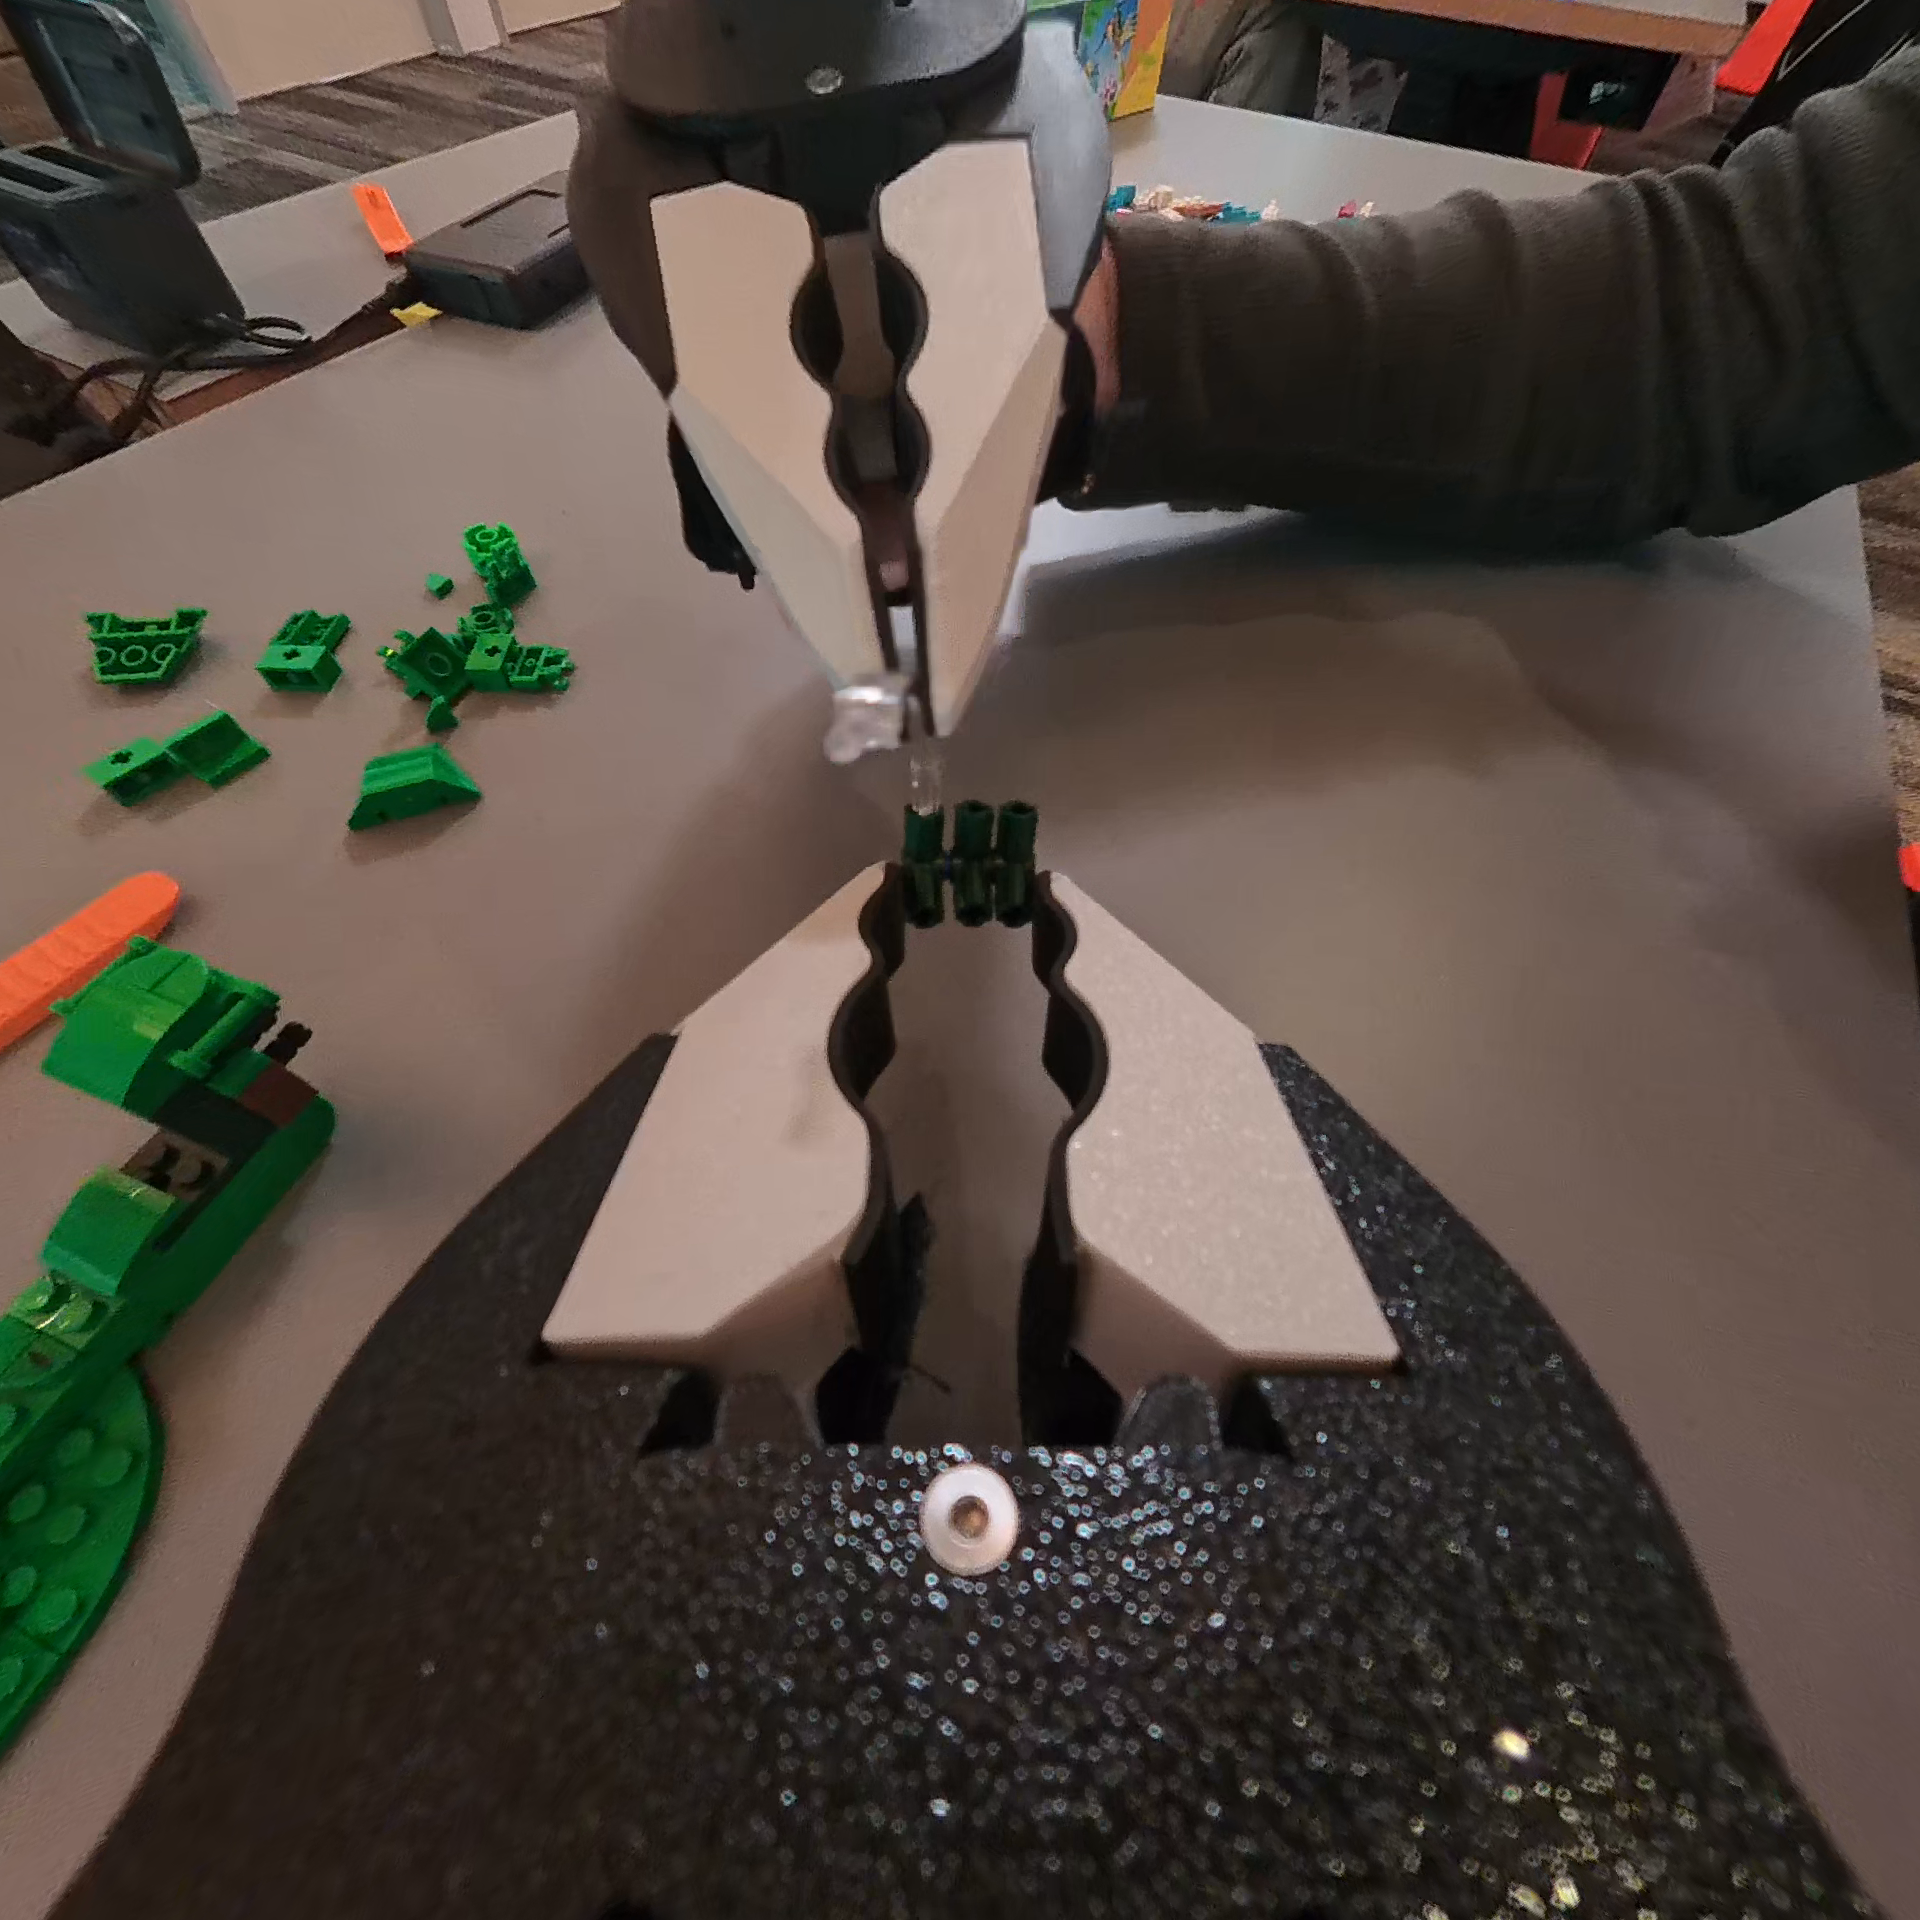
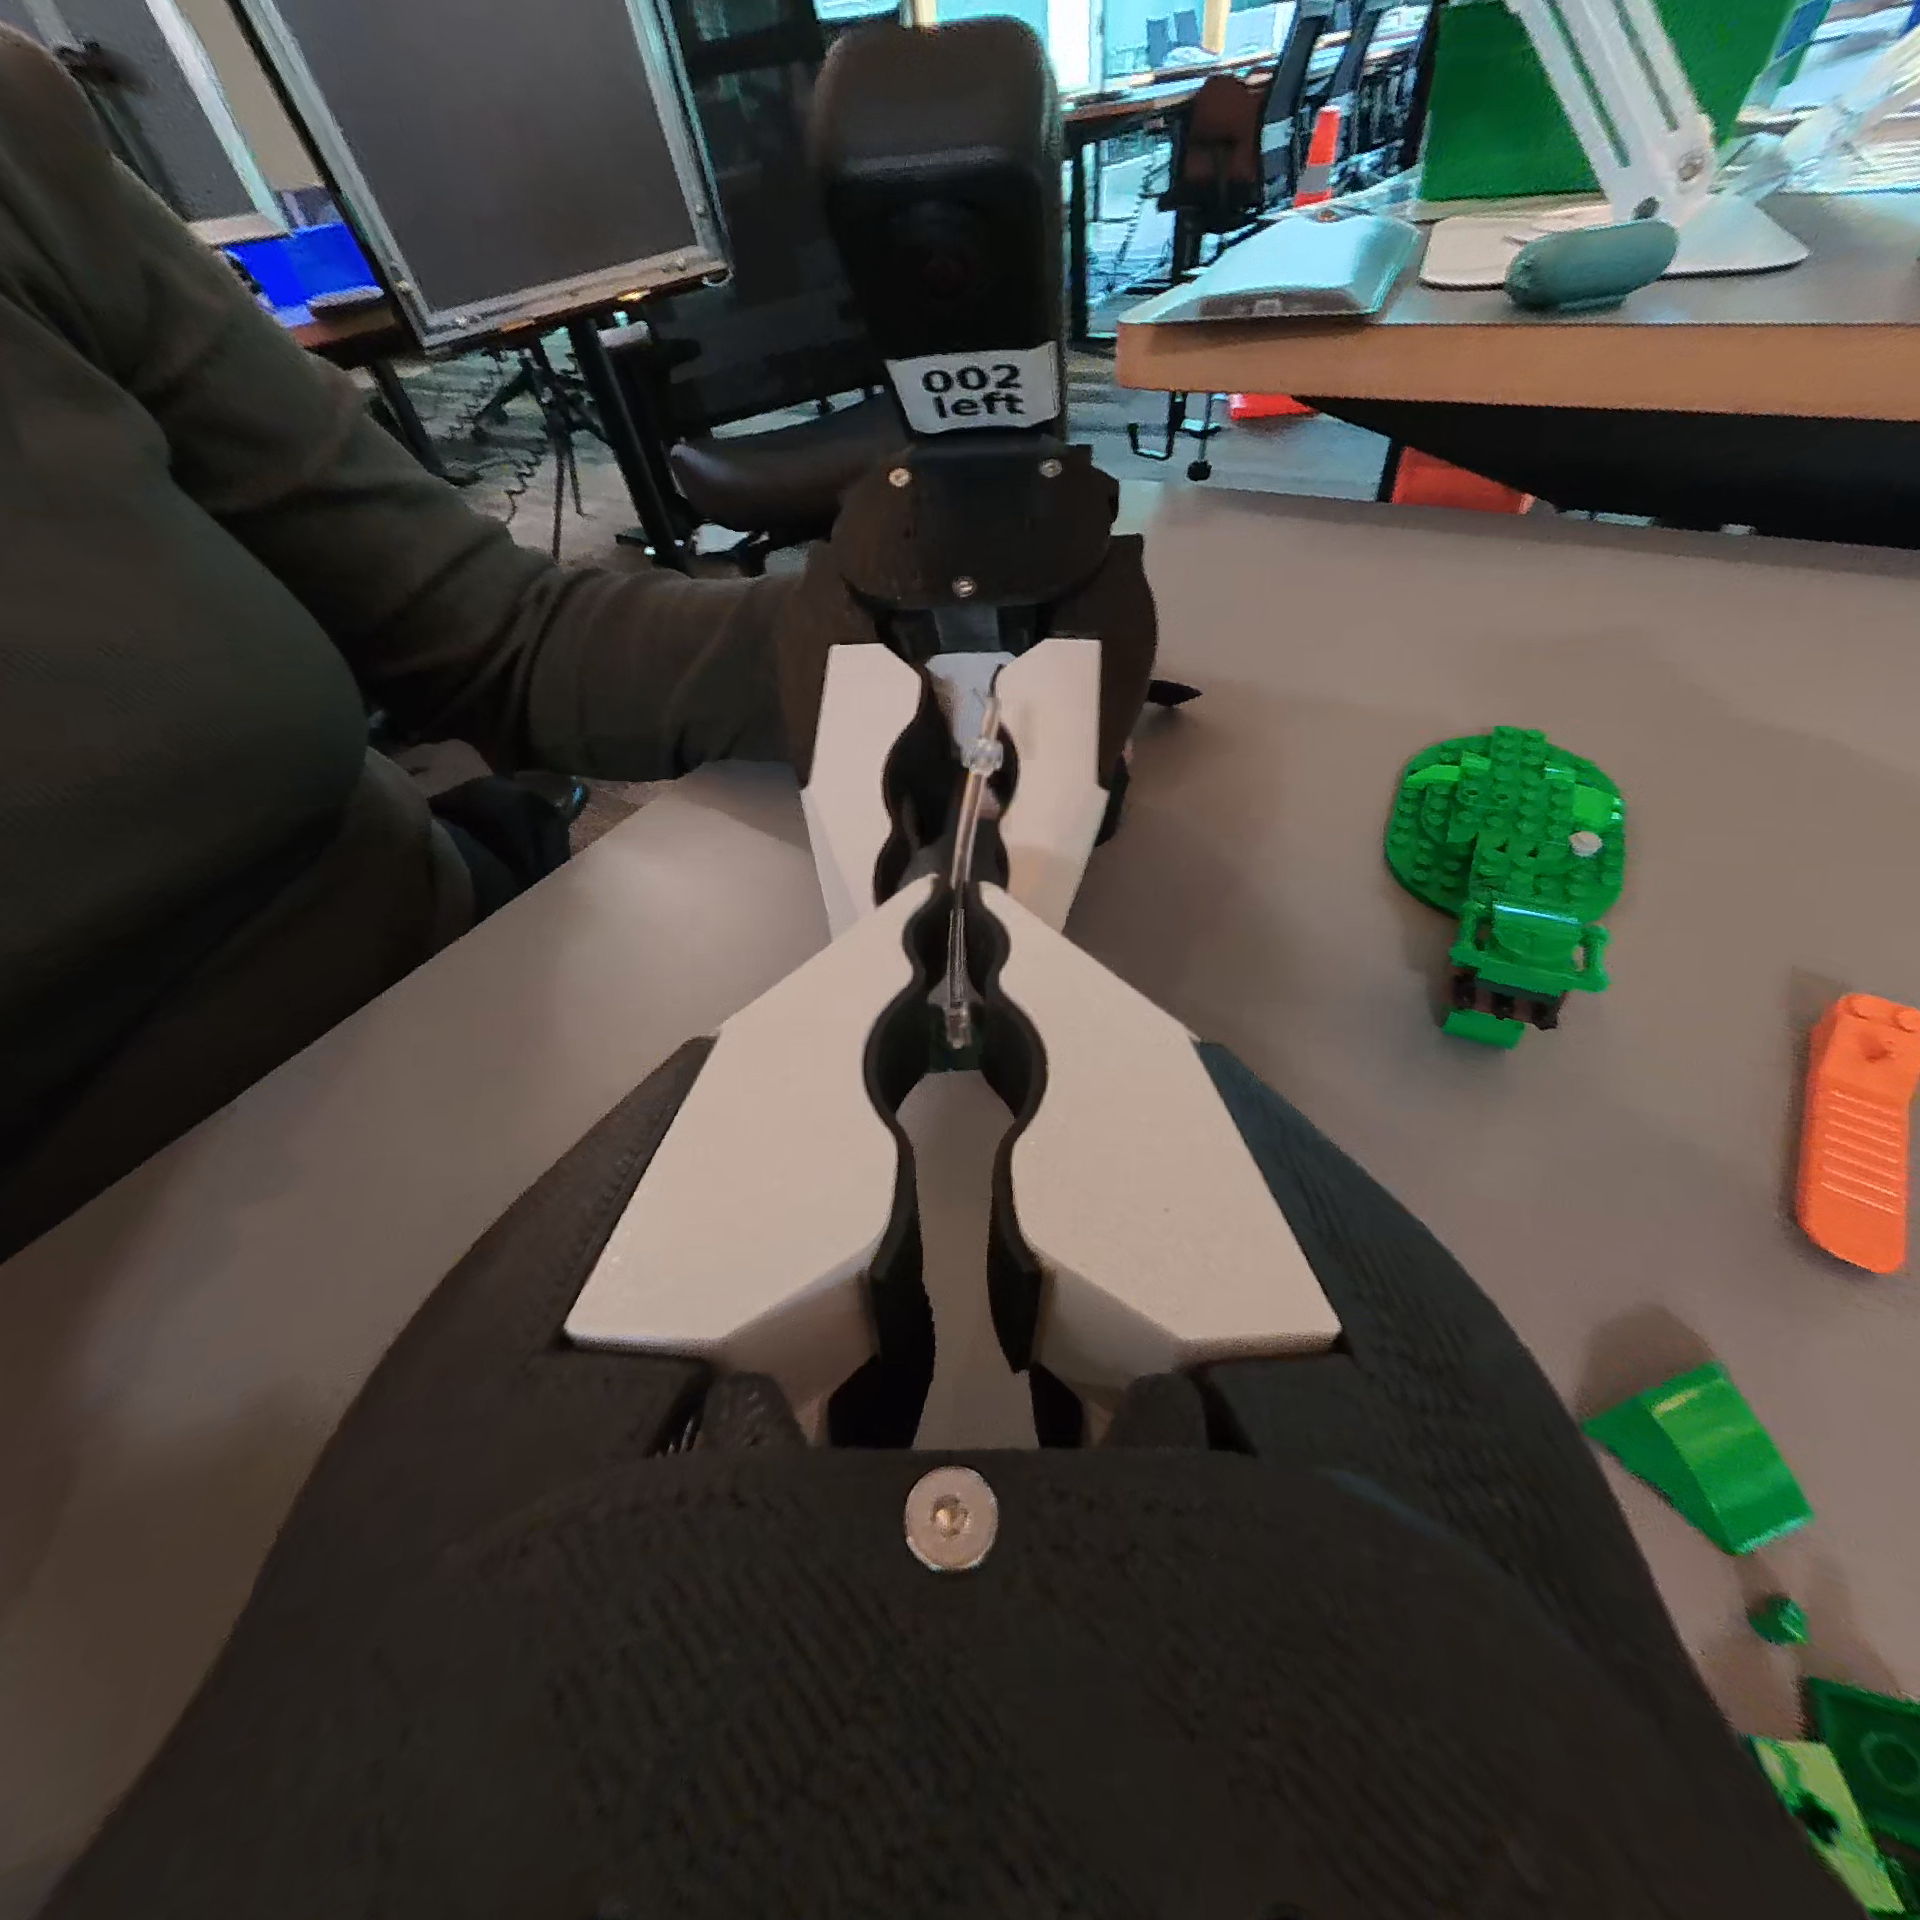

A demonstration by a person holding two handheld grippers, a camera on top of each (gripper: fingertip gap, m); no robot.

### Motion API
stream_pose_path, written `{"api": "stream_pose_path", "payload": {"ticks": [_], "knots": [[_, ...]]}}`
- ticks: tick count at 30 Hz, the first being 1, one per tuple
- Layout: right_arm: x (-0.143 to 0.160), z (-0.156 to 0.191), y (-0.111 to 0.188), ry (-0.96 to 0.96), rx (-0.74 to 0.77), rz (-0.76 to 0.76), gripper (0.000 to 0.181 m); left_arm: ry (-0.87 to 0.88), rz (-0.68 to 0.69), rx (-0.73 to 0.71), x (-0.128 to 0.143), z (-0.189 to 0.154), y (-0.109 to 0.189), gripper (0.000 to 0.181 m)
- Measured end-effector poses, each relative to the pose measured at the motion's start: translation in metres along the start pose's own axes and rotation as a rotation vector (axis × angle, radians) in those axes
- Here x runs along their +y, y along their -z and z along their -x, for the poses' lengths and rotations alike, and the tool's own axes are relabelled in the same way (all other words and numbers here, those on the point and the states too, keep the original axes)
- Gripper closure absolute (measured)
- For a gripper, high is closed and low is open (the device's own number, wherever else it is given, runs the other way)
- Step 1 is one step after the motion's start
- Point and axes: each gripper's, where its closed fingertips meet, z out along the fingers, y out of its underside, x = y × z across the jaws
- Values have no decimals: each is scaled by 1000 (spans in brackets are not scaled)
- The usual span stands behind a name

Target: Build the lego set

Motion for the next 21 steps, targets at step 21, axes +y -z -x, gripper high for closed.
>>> {"api": "stream_pose_path", "payload": {"ticks": [21], "knots": [[-8,-5,2,68,58,-57,181,59,-62,26,-7,2,5,159]]}}
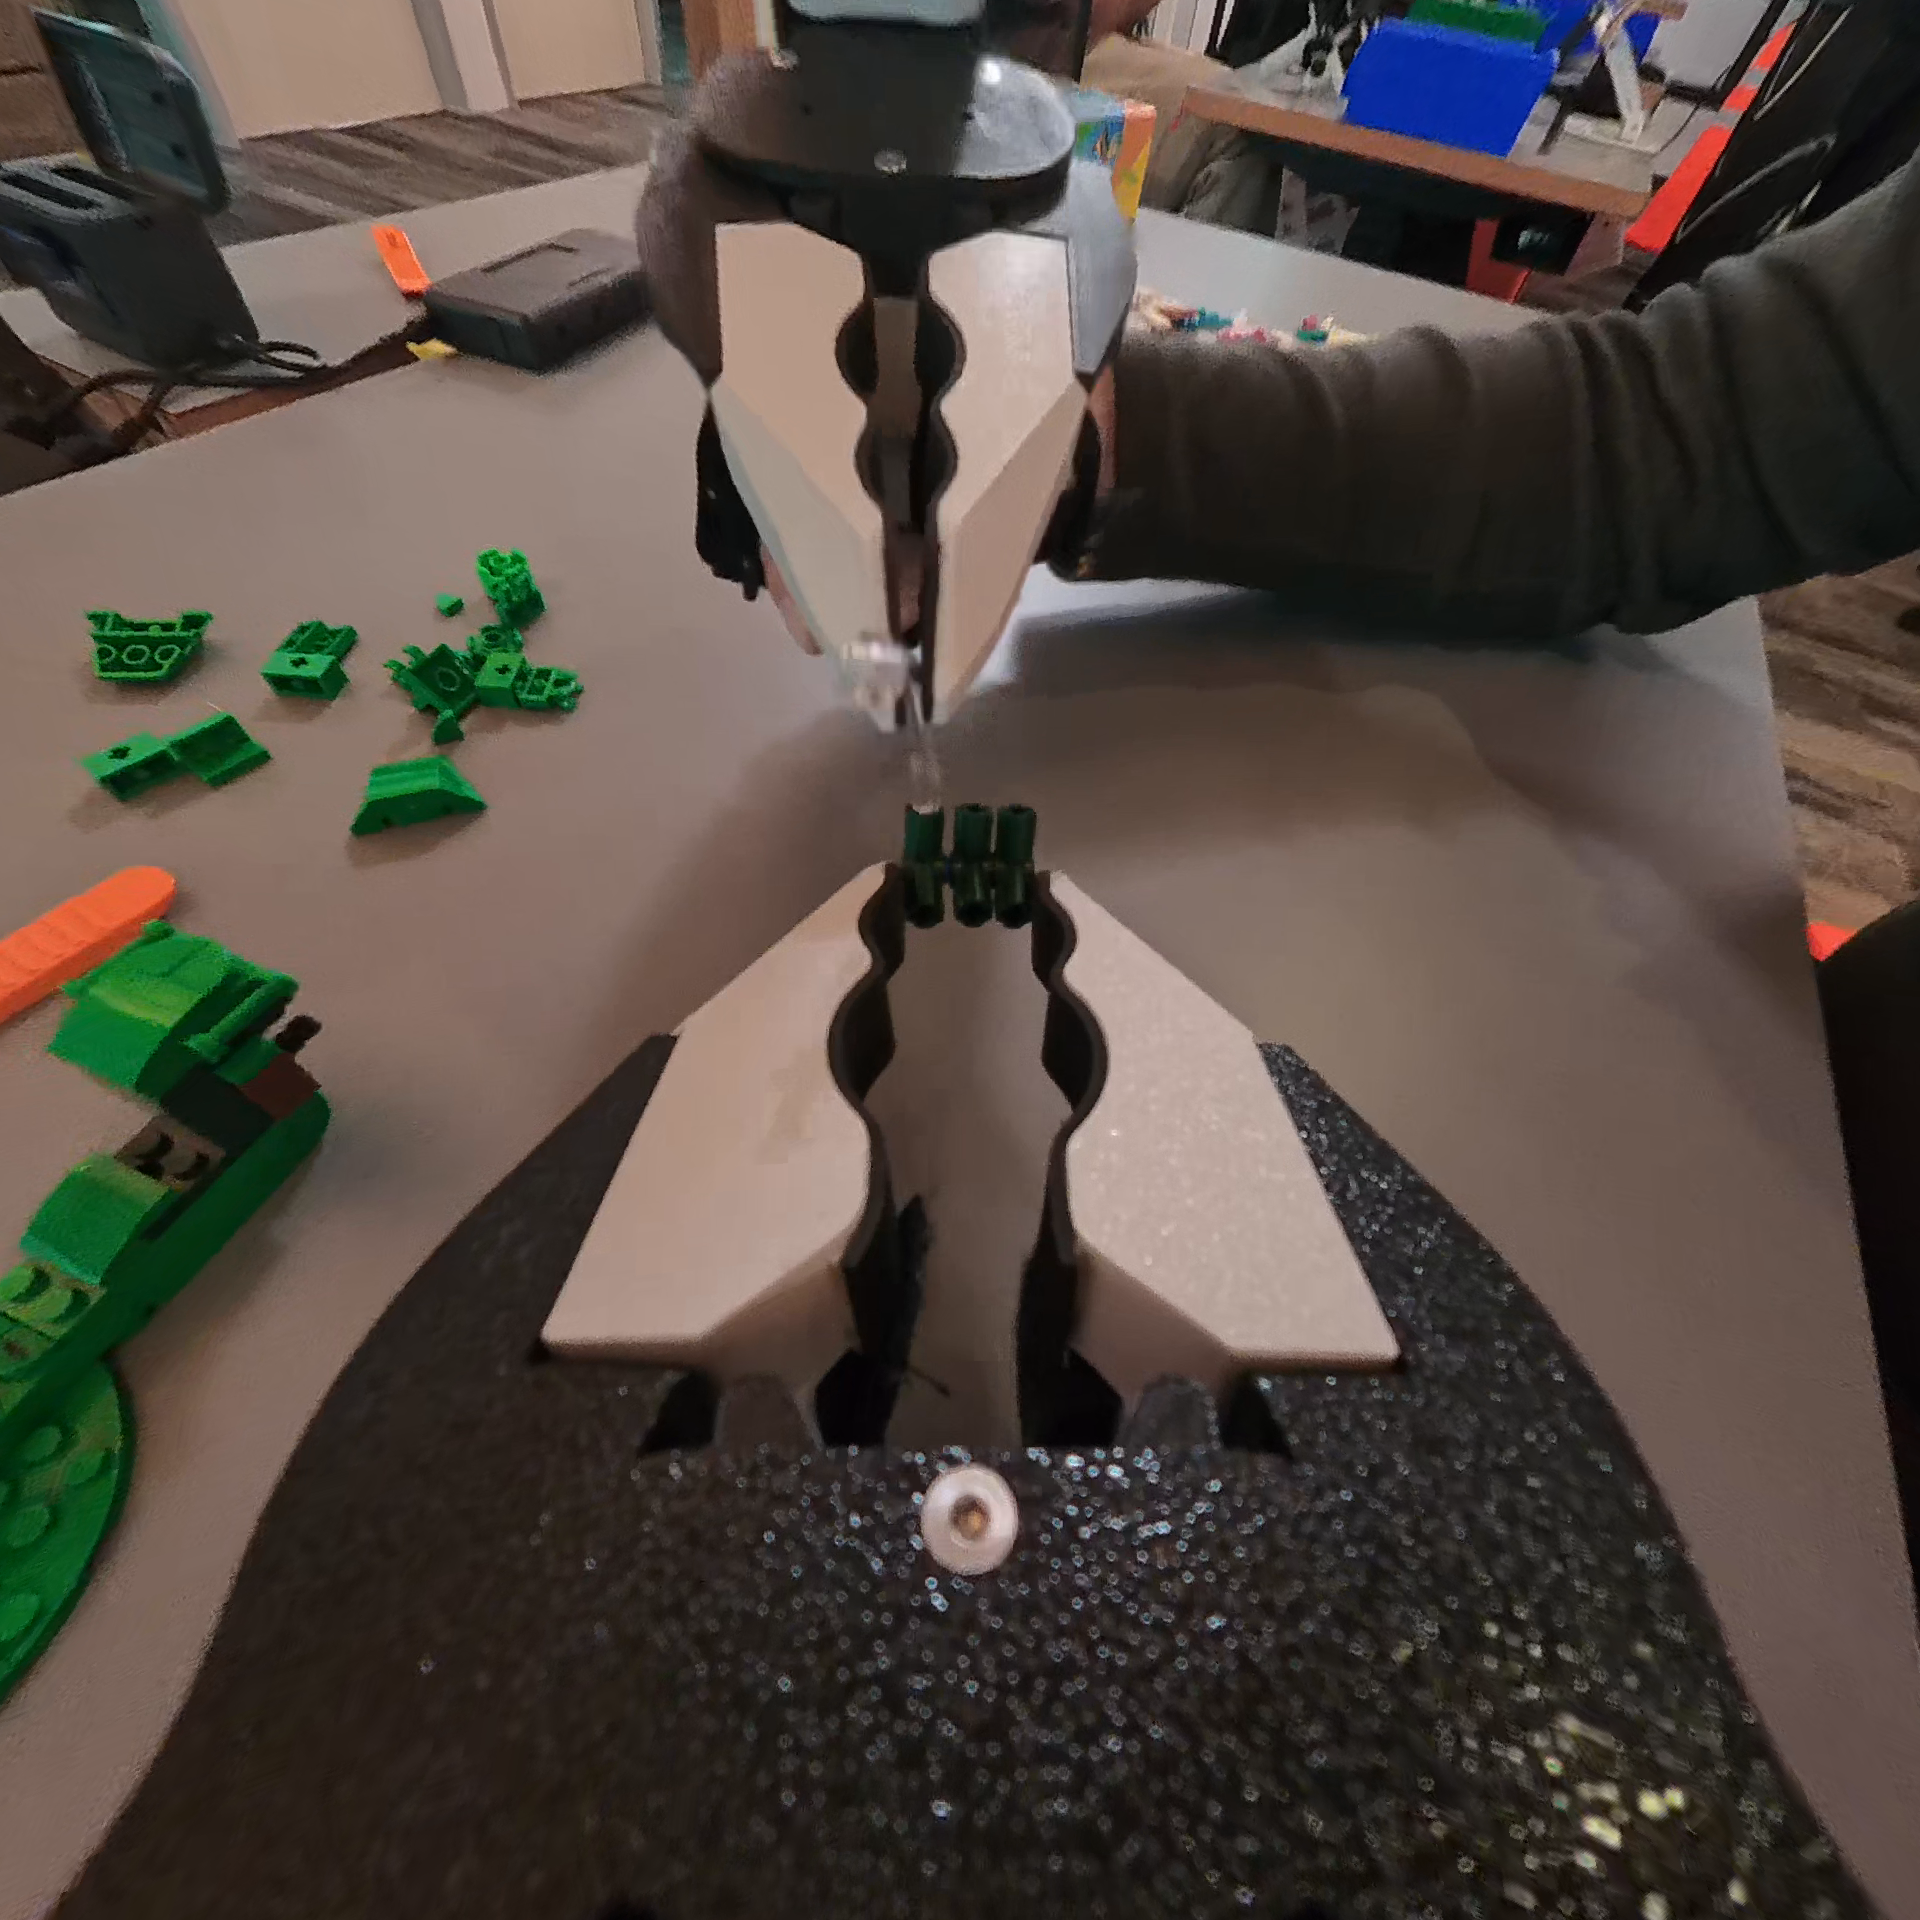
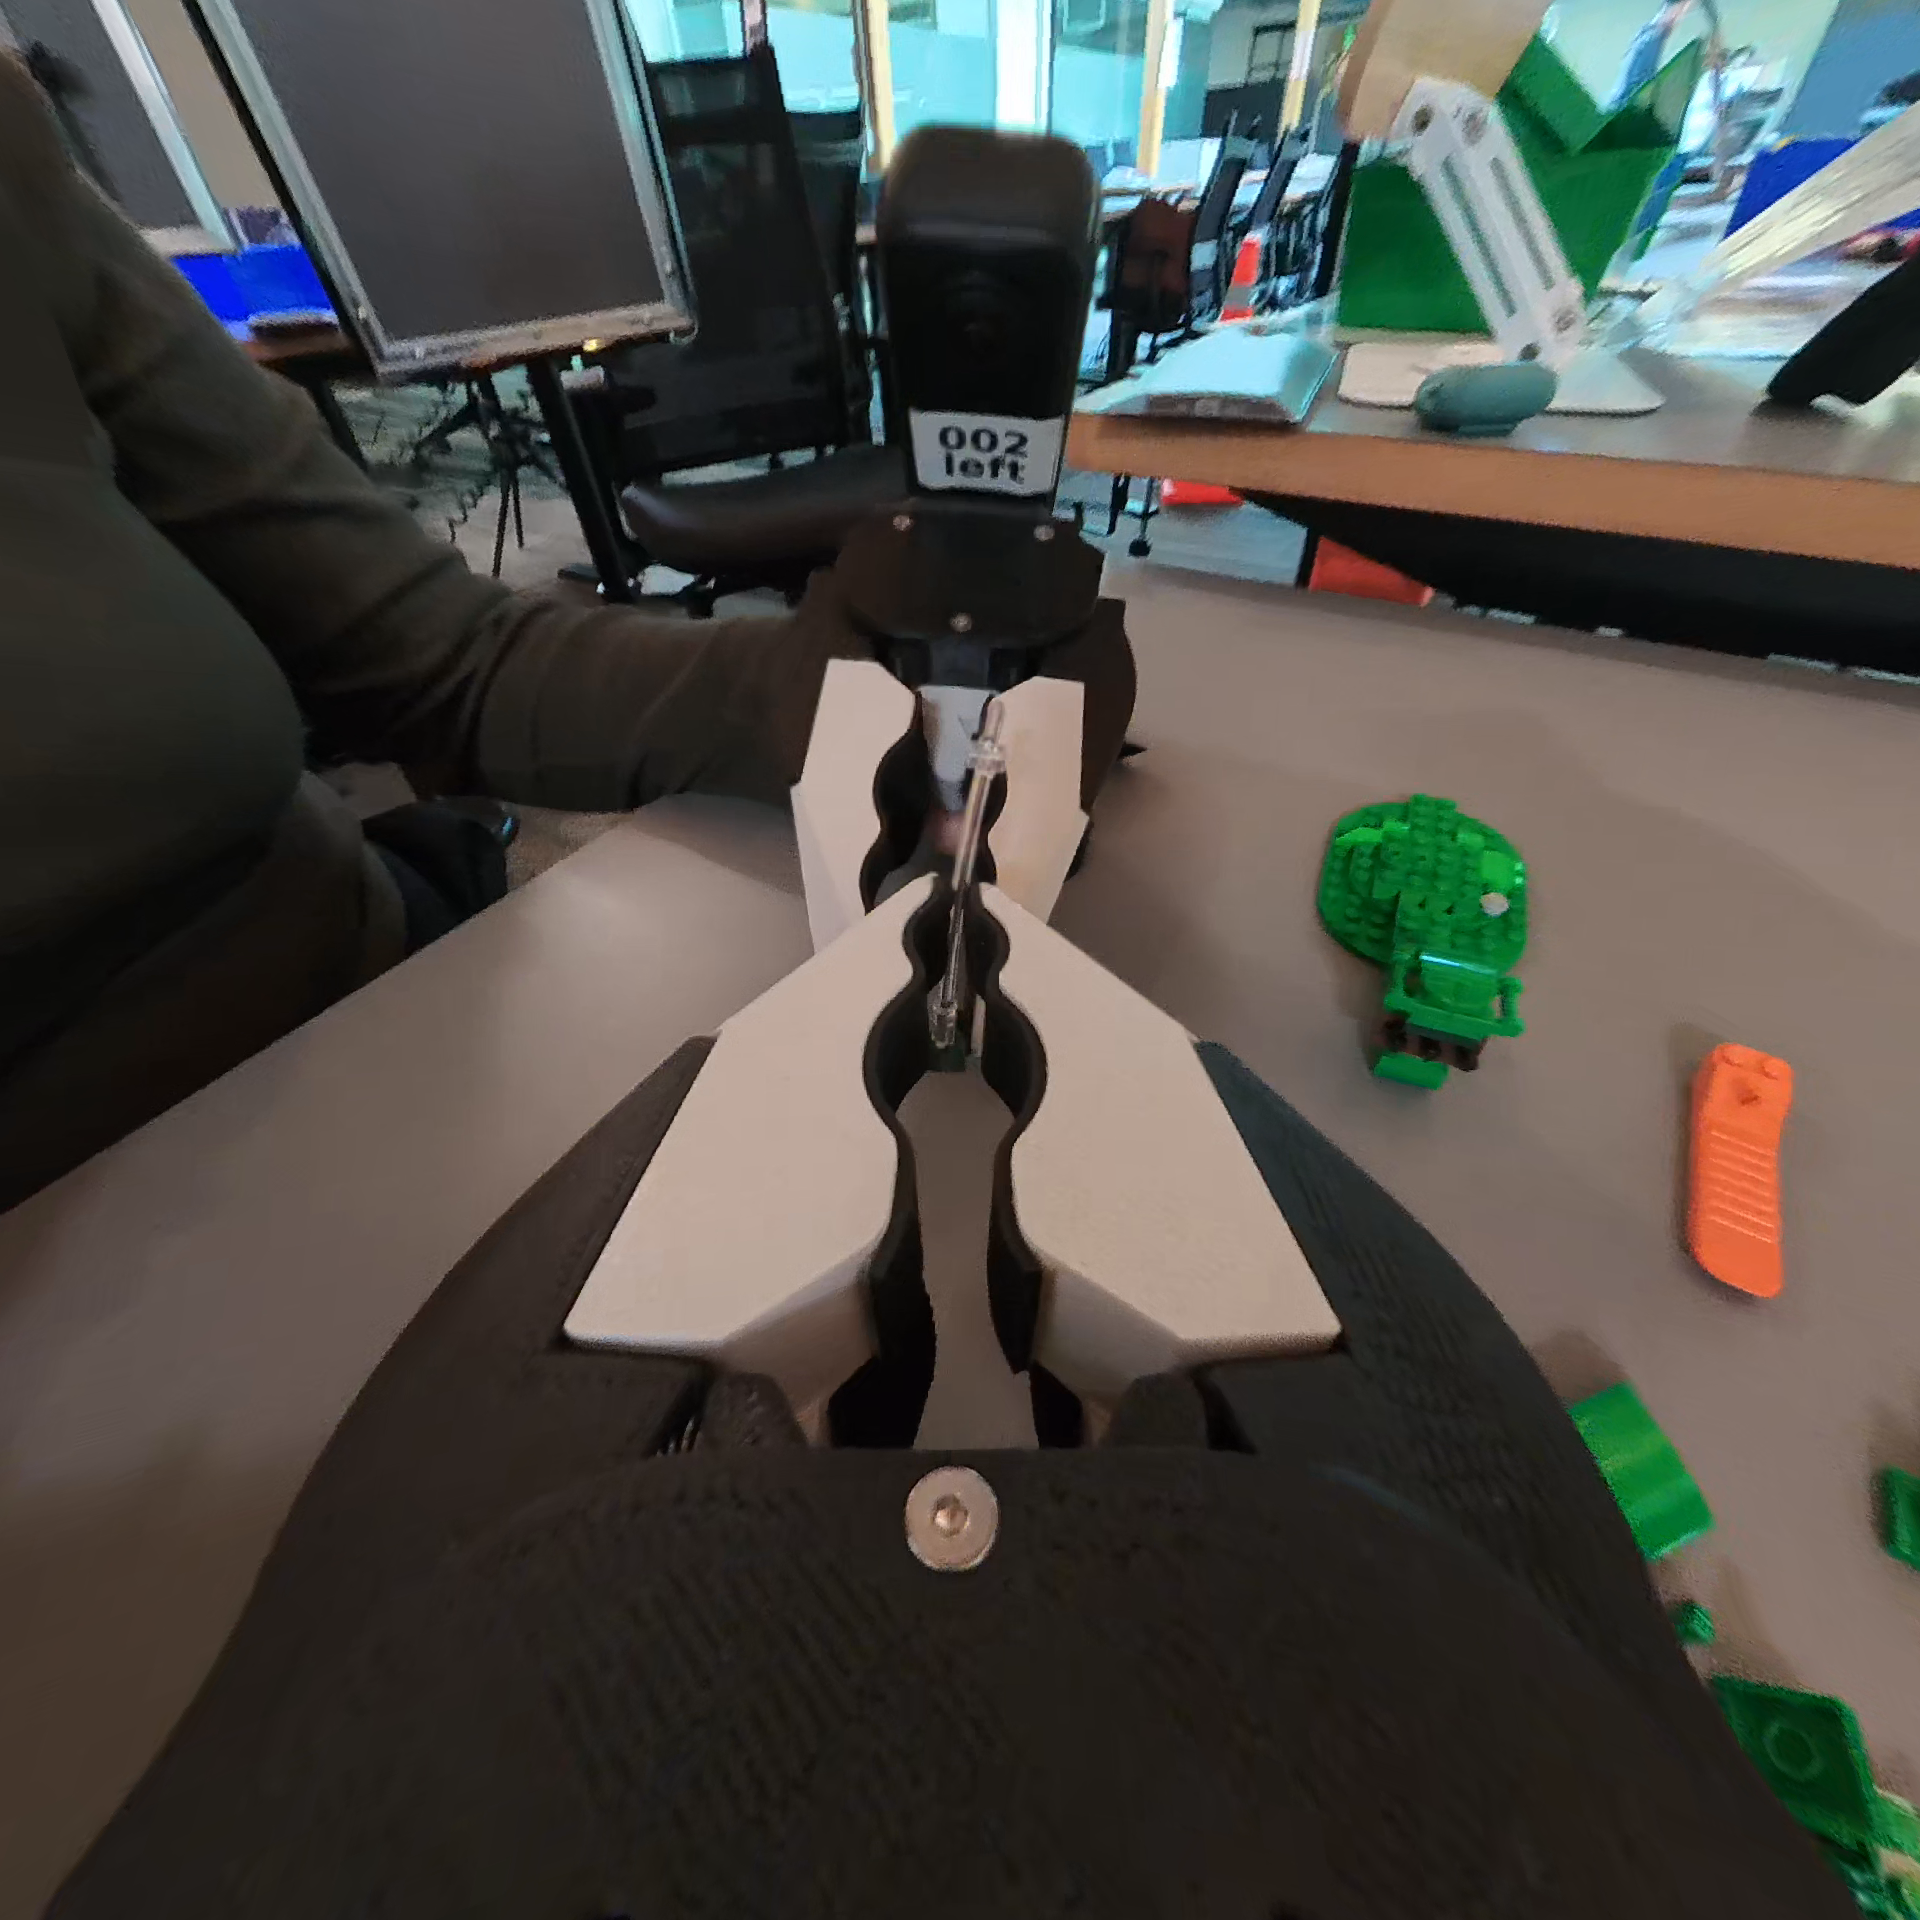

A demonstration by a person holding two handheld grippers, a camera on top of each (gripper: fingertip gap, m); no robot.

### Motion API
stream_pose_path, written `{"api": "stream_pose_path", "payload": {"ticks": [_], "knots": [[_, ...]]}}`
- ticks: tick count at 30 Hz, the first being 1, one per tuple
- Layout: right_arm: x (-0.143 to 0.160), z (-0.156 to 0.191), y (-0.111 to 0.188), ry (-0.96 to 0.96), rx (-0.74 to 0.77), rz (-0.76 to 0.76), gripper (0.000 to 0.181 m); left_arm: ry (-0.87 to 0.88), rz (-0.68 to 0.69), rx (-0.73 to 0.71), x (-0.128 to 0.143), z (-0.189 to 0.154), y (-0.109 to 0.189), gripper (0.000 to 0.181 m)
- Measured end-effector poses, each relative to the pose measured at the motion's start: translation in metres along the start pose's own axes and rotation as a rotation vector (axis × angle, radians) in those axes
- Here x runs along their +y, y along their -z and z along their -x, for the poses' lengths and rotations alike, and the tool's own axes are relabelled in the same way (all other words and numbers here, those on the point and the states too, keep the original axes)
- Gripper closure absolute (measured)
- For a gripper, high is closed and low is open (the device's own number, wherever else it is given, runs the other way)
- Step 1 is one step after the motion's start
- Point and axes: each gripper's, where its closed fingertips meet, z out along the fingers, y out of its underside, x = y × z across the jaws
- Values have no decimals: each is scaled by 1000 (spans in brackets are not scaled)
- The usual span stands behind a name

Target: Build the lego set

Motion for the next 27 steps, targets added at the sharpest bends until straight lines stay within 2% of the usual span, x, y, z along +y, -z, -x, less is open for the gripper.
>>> {"api": "stream_pose_path", "payload": {"ticks": [4,8,13,17,22,27], "knots": [[-7,-5,8,-31,13,-45,181,32,-57,19,-7,0,5,159],[-12,1,10,-61,-36,-74,181,56,-95,48,-12,-3,7,159],[-8,3,8,-40,-35,-26,181,34,-63,36,-8,-4,4,159],[-7,-4,7,-18,24,-17,181,51,-69,25,-9,-1,4,159],[-5,3,3,-32,-21,9,181,27,-46,14,-6,-2,2,159],[-7,1,2,-14,4,9,181,43,-60,10,-8,0,4,159]]}}
